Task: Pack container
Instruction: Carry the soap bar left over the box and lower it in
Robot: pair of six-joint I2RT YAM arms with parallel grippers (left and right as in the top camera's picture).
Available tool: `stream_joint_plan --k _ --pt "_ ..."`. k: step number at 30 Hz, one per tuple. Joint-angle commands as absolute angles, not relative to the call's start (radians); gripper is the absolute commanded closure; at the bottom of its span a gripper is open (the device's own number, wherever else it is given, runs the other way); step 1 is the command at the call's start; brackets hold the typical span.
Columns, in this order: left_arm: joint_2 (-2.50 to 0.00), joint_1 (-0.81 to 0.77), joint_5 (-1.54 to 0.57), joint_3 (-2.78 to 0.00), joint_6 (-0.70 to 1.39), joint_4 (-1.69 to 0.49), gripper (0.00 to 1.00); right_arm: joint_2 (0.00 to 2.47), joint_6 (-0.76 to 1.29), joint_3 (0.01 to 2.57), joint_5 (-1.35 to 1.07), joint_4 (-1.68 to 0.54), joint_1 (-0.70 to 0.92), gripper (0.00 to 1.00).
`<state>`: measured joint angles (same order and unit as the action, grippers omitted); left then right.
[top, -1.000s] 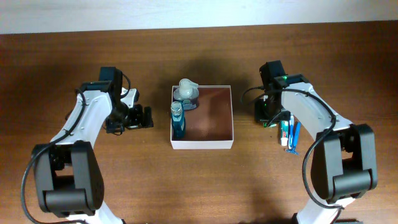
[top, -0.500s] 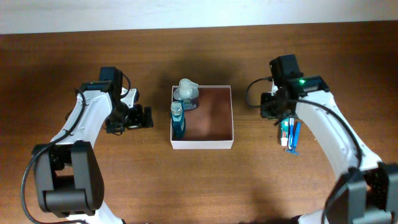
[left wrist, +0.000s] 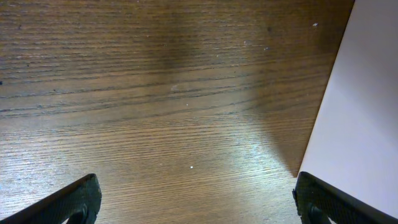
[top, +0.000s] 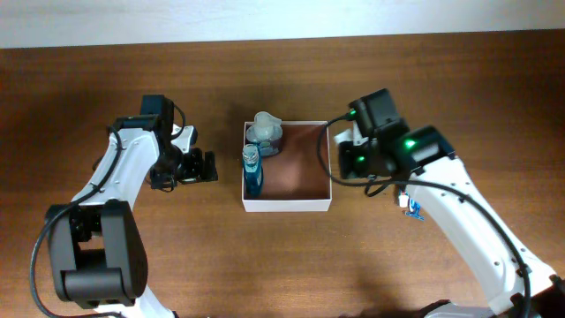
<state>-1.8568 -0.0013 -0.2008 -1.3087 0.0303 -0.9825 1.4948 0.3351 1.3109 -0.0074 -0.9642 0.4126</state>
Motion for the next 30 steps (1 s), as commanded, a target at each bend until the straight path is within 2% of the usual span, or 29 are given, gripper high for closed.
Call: stream_joint_plan --k 1,12,30 --pt "-1.853 0.003 -0.201 -1.305 0.033 -0.983 0.01 1.474 0.398 1.345 -0.043 -0.931 0.474 0.96" --pt "-1.853 0.003 -0.201 -1.305 0.033 -0.983 0.01 1.502 0.54 1.345 -0.052 -0.82 0.562 0.96" --pt "-1.853 0.003 -0.201 -1.305 0.033 -0.983 0.01 1.662 0.564 1.345 -0.098 -0.761 0.578 0.96"
